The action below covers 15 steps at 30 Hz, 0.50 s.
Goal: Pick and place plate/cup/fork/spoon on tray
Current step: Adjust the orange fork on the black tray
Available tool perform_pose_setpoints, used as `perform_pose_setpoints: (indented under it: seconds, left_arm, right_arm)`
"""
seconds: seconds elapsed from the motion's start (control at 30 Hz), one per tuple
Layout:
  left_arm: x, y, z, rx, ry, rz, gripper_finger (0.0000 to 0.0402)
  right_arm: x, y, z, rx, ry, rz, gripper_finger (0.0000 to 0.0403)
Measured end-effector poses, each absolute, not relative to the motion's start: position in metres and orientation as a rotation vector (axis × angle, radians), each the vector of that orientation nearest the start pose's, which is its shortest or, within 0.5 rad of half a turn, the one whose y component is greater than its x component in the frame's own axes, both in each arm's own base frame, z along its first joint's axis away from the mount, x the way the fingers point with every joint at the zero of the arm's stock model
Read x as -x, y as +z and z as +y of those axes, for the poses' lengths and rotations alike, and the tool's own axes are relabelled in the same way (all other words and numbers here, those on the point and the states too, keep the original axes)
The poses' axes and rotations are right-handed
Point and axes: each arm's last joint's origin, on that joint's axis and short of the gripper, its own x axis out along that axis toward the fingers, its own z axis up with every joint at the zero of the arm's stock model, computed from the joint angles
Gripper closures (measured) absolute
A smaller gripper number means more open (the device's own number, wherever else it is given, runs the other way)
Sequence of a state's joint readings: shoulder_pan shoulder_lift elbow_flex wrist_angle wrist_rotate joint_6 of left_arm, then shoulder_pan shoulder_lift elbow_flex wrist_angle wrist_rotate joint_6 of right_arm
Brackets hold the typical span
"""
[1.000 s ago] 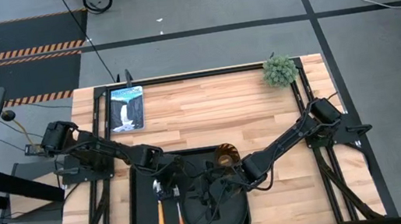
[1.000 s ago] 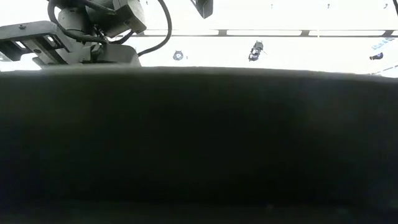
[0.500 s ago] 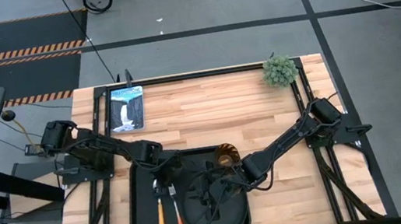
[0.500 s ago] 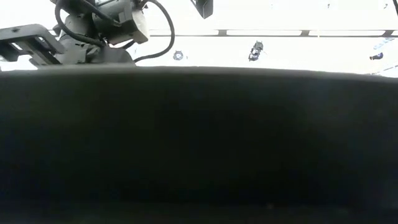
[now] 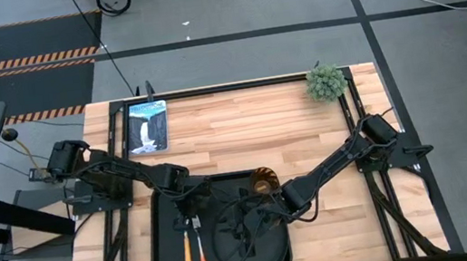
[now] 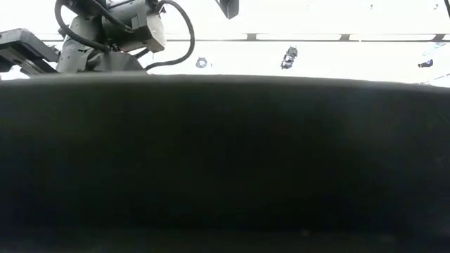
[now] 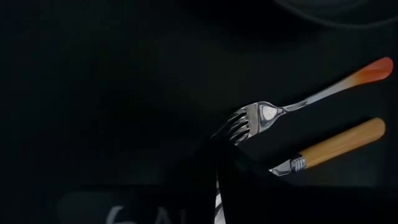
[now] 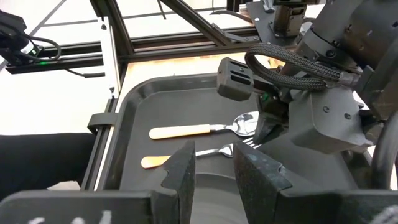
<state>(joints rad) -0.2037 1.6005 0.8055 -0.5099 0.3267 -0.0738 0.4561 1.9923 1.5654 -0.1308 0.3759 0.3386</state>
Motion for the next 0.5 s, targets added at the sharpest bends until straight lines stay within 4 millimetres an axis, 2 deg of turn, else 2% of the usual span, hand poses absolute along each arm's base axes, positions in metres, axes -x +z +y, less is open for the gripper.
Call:
perform_pose_setpoints:
  seconds: [0.17, 0.5]
  left_arm:
    - [-0.2595, 0.1424, -0.0629, 0.116, -0.401, 1.333, 0.0395]
    - [-0.2592, 0.1416, -0.0620, 0.106, -0.363, 1.338, 0.0357]
  right_arm:
    - [-0.4143, 0.2476, 0.1914, -0.106, -0.009, 0.513, 0.0289]
    - [-0.4141, 0.2474, 0.1929, -0.092, 0.050, 0.528, 0.0289]
